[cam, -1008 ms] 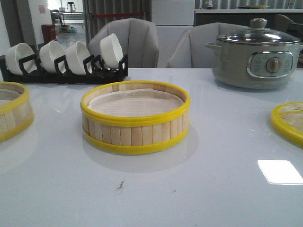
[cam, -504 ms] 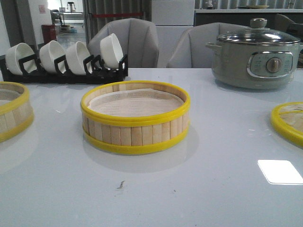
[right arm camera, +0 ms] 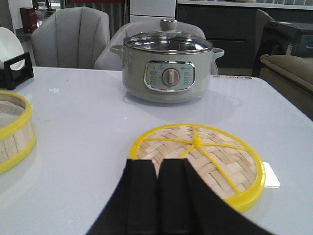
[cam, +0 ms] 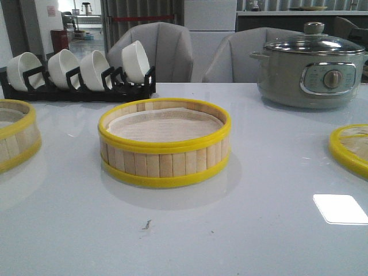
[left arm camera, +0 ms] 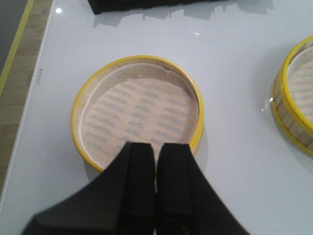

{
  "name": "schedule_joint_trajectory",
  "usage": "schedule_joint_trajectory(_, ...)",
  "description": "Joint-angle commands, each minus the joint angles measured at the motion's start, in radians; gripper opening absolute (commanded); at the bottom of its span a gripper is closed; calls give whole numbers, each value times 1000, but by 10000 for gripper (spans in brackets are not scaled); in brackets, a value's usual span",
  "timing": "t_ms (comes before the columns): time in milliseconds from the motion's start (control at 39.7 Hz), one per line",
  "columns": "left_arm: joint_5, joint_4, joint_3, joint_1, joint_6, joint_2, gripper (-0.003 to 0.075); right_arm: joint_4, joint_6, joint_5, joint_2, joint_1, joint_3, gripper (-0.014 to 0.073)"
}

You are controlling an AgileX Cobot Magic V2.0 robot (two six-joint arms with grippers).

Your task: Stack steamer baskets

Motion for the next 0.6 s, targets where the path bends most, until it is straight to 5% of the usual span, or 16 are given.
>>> schedule_joint_trajectory(0,-56,21,-27,-8,-2,-11,87,0,7,-87,-20,1,-16,28)
schedule_joint_trajectory(302,-25,23,-27,-8,-2,-11,87,173,96,61,46,6,-220,28)
schedule_joint_trajectory(454,-29,23,-27,-8,-2,-11,87,144,-13,285,288,6,-457,28)
schedule_joint_trajectory(579,-29,25,-27,-8,-2,-11,87,140,-51,272,493,38,-607,28)
